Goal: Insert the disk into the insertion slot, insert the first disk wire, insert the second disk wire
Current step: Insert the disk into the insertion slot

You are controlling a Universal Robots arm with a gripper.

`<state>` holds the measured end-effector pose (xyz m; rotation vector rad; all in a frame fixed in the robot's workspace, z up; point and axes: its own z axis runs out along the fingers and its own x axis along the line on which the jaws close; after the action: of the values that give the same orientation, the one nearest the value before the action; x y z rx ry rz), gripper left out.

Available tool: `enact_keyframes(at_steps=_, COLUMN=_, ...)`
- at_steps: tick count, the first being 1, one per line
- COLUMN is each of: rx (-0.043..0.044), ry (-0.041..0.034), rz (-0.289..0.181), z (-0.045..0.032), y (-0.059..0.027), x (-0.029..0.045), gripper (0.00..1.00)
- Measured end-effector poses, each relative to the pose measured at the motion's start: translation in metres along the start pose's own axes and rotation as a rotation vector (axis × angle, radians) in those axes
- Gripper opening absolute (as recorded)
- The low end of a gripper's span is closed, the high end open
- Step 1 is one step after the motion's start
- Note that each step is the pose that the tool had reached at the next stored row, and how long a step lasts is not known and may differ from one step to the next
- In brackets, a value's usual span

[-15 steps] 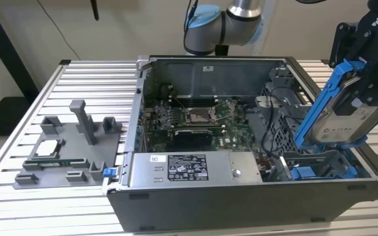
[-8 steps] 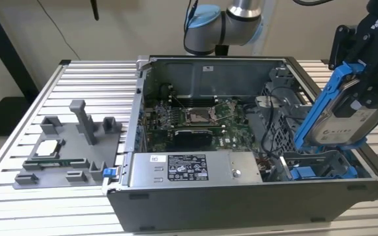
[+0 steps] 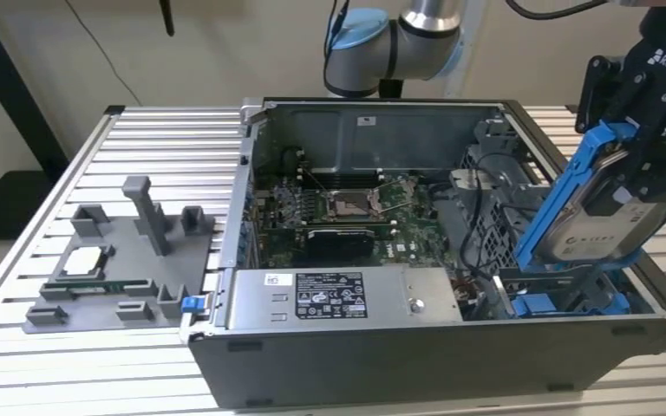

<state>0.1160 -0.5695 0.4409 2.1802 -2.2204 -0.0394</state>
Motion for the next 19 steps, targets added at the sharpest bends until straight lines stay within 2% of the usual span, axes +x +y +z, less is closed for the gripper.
enact_keyframes(at_steps=13, rx=-0.0004, ry=-0.0001, rz=0.0, z=0.0137, y=-0.0005, x=0.0023, gripper=0.0)
enact_keyframes(at_steps=19, rx=-0.0058, ry=0.0, rz=0.0, z=0.02, y=-0.0007, x=0.0029, gripper=0.0)
